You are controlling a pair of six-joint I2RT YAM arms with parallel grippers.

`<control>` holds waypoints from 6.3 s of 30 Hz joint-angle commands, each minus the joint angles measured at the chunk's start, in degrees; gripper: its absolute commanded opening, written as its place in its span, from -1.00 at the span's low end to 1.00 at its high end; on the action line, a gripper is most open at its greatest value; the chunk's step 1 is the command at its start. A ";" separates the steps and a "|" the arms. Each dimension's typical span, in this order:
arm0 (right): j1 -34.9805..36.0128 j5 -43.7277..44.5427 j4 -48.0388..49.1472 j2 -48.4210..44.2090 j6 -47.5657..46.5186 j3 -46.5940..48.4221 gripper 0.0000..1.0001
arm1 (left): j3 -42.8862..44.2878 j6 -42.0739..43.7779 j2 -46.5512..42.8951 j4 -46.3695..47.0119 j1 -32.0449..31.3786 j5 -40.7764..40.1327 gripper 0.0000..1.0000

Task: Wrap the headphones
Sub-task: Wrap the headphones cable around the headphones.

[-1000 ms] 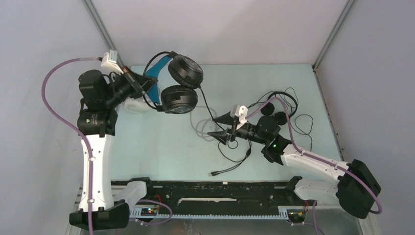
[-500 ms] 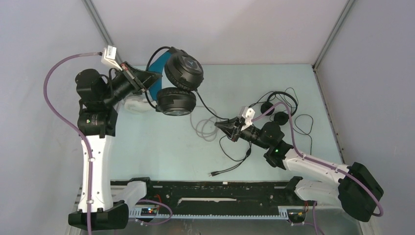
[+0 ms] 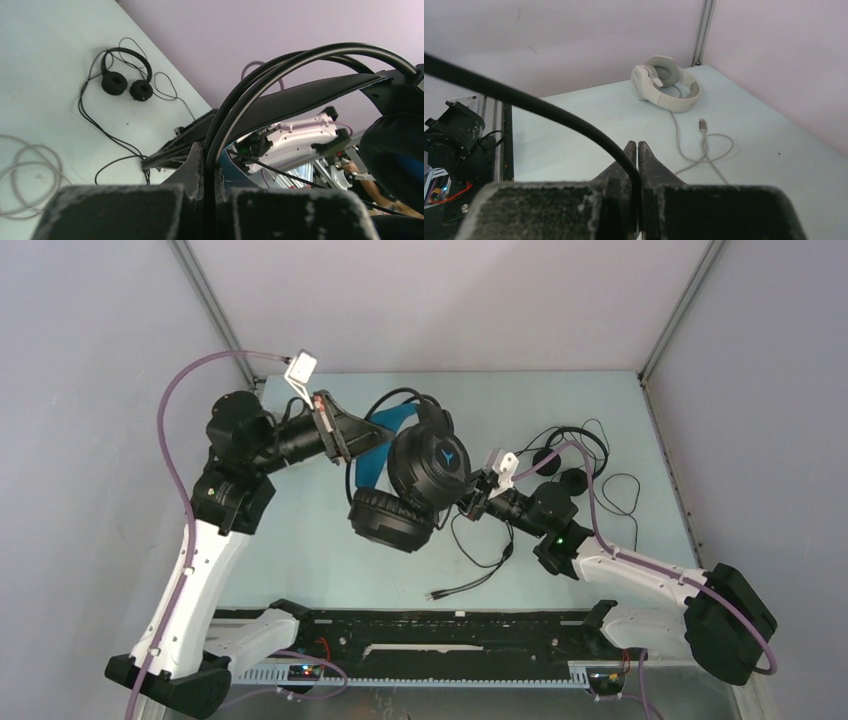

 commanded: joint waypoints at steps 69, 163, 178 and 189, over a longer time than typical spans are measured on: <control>-10.07 -11.83 -51.51 -5.80 21.58 28.57 -1.00 | -15.52 61.71 -6.28 -14.37 -33.62 -58.50 -1.00; 14.17 5.12 -35.34 3.84 23.60 36.57 -0.85 | -0.18 10.45 3.86 -10.78 -29.94 -95.07 -1.00; 24.00 24.38 -41.00 4.77 5.34 35.42 -0.71 | -3.71 1.87 -0.52 -7.23 -23.77 -84.05 -1.00; 25.91 25.98 -23.42 0.61 -2.32 20.40 -0.68 | -3.37 -2.09 -2.57 -7.37 -21.90 -76.39 -1.00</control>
